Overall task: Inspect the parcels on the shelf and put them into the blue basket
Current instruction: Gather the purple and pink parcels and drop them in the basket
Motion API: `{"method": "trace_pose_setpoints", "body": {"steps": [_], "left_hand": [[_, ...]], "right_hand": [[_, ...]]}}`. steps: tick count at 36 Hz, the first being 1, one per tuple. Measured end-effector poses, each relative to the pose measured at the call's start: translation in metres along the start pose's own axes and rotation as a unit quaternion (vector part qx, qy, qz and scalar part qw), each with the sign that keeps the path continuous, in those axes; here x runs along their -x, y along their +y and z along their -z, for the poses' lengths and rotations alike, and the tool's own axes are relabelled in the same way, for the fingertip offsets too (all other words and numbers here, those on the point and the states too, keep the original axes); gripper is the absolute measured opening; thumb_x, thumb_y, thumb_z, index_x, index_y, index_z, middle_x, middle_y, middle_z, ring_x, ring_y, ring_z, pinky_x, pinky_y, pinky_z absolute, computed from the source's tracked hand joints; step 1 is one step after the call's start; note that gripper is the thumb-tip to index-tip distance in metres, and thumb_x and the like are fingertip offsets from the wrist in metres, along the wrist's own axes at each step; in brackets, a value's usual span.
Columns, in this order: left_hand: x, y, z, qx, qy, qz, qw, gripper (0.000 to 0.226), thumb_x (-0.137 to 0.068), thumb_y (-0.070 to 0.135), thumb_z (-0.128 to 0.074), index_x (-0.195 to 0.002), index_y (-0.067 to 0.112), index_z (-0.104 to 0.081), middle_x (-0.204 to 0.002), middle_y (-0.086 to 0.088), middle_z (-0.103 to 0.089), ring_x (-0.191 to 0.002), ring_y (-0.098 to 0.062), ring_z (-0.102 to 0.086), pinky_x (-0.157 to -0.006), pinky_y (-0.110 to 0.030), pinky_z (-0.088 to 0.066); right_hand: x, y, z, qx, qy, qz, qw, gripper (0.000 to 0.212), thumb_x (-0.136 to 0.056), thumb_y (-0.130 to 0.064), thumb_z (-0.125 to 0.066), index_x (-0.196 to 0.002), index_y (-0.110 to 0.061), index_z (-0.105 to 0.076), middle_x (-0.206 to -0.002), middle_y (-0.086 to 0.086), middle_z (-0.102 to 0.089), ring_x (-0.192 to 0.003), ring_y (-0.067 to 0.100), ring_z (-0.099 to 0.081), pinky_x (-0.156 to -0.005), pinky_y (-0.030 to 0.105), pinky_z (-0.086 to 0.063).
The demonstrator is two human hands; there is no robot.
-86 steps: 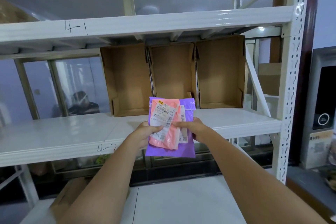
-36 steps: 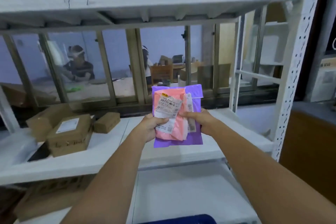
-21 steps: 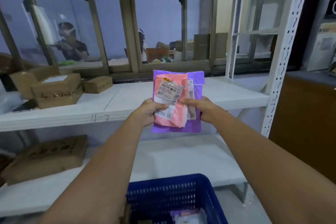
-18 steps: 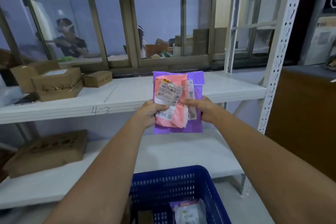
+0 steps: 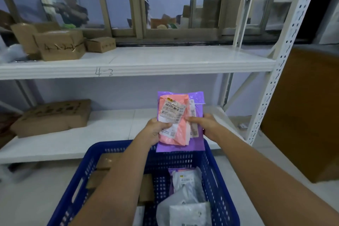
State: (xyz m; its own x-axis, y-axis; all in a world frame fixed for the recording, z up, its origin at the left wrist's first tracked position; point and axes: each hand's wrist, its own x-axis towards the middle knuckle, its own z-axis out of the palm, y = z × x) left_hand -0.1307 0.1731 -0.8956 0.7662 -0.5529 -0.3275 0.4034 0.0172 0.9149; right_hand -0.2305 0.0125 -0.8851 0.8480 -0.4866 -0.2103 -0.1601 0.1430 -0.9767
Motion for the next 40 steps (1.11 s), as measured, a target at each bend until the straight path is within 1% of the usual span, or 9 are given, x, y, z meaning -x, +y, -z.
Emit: {"method": "trace_pose_setpoints", "body": {"steps": [4,9,14,20,24,28,33,36,40], "left_hand": [[-0.011,-0.039,0.005,0.005,0.012,0.026,1.000,0.030,-0.081,-0.014,-0.062,-0.106,0.002,-0.063,-0.112,-0.018,-0.067,-0.100,-0.035,-0.064,-0.086,-0.048,-0.053],[-0.024,-0.086,0.009,-0.001,0.028,0.054,0.998,0.035,-0.081,-0.014,-0.062,-0.112,0.001,-0.062,-0.114,-0.018,-0.066,-0.104,-0.035,-0.064,-0.090,-0.049,-0.052],[-0.035,-0.131,0.013,-0.023,0.026,0.089,0.995,0.031,-0.081,-0.013,-0.062,-0.107,0.003,-0.063,-0.118,-0.019,-0.065,-0.109,-0.036,-0.062,-0.094,-0.051,-0.050],[-0.045,-0.194,0.015,-0.039,0.032,0.129,0.990,0.030,-0.082,-0.014,-0.061,-0.107,0.003,-0.063,-0.118,-0.018,-0.065,-0.107,-0.035,-0.063,-0.093,-0.048,-0.050],[-0.051,-0.226,0.017,-0.071,0.039,0.149,0.986,0.037,-0.082,-0.014,-0.062,-0.116,0.001,-0.060,-0.119,-0.019,-0.065,-0.107,-0.036,-0.062,-0.086,-0.044,-0.052],[-0.057,-0.254,0.023,-0.108,0.033,0.181,0.977,0.039,-0.081,-0.015,-0.061,-0.118,0.000,-0.060,-0.121,-0.019,-0.064,-0.109,-0.035,-0.062,-0.090,-0.046,-0.051],[-0.059,-0.279,0.032,-0.174,-0.008,0.228,0.958,0.040,-0.081,-0.019,-0.057,-0.117,-0.002,-0.060,-0.120,-0.017,-0.064,-0.116,-0.033,-0.058,-0.098,-0.044,-0.048],[-0.058,-0.284,0.036,-0.184,-0.019,0.247,0.951,0.029,-0.082,-0.014,-0.061,-0.108,0.001,-0.060,-0.102,-0.013,-0.066,-0.103,-0.026,-0.062,-0.086,-0.035,-0.052],[-0.063,-0.293,0.043,-0.183,-0.007,0.247,0.951,0.043,-0.080,-0.007,-0.069,-0.119,0.002,-0.053,-0.115,-0.012,-0.063,-0.092,-0.018,-0.063,-0.070,-0.025,-0.053]], "right_hand": [[-0.009,0.039,0.005,0.001,0.013,-0.018,1.000,0.044,-0.070,-0.003,-0.083,-0.109,-0.001,-0.066,-0.102,0.014,-0.074,-0.091,0.031,-0.072,-0.083,0.048,-0.058],[-0.014,0.085,0.012,0.008,0.030,-0.040,0.999,0.031,-0.072,0.001,-0.081,-0.098,-0.006,-0.066,-0.095,0.011,-0.074,-0.082,0.026,-0.072,-0.069,0.037,-0.059],[-0.019,0.132,0.022,0.023,0.045,-0.076,0.996,0.049,-0.067,-0.002,-0.084,-0.111,-0.005,-0.064,-0.102,0.010,-0.074,-0.089,0.028,-0.072,-0.083,0.046,-0.058],[-0.019,0.188,0.033,0.045,0.076,-0.096,0.991,0.035,-0.068,-0.001,-0.084,-0.095,-0.012,-0.063,-0.099,0.007,-0.073,-0.088,0.024,-0.071,-0.081,0.039,-0.057],[-0.021,0.217,0.036,0.067,0.102,-0.113,0.986,0.055,-0.064,-0.001,-0.086,-0.112,-0.007,-0.058,-0.105,0.005,-0.070,-0.092,0.023,-0.069,-0.078,0.037,-0.058],[-0.026,0.248,0.042,0.104,0.124,-0.133,0.978,0.078,-0.055,-0.002,-0.091,-0.120,-0.004,-0.048,-0.109,0.010,-0.067,-0.094,0.026,-0.068,-0.082,0.046,-0.058],[-0.019,0.265,0.042,0.174,0.104,-0.140,0.969,0.075,-0.062,0.006,-0.085,-0.121,-0.003,-0.040,-0.108,0.009,-0.059,-0.102,0.026,-0.061,-0.089,0.042,-0.053],[-0.016,0.270,0.040,0.255,0.050,-0.153,0.954,0.079,-0.067,0.005,-0.082,-0.129,-0.003,-0.033,-0.109,0.008,-0.053,-0.105,0.023,-0.054,-0.088,0.035,-0.051],[-0.013,0.283,0.042,0.359,0.030,-0.179,0.915,0.063,-0.069,-0.005,-0.083,-0.109,-0.011,-0.034,-0.093,0.002,-0.051,-0.090,0.020,-0.052,-0.070,0.029,-0.045]]}}
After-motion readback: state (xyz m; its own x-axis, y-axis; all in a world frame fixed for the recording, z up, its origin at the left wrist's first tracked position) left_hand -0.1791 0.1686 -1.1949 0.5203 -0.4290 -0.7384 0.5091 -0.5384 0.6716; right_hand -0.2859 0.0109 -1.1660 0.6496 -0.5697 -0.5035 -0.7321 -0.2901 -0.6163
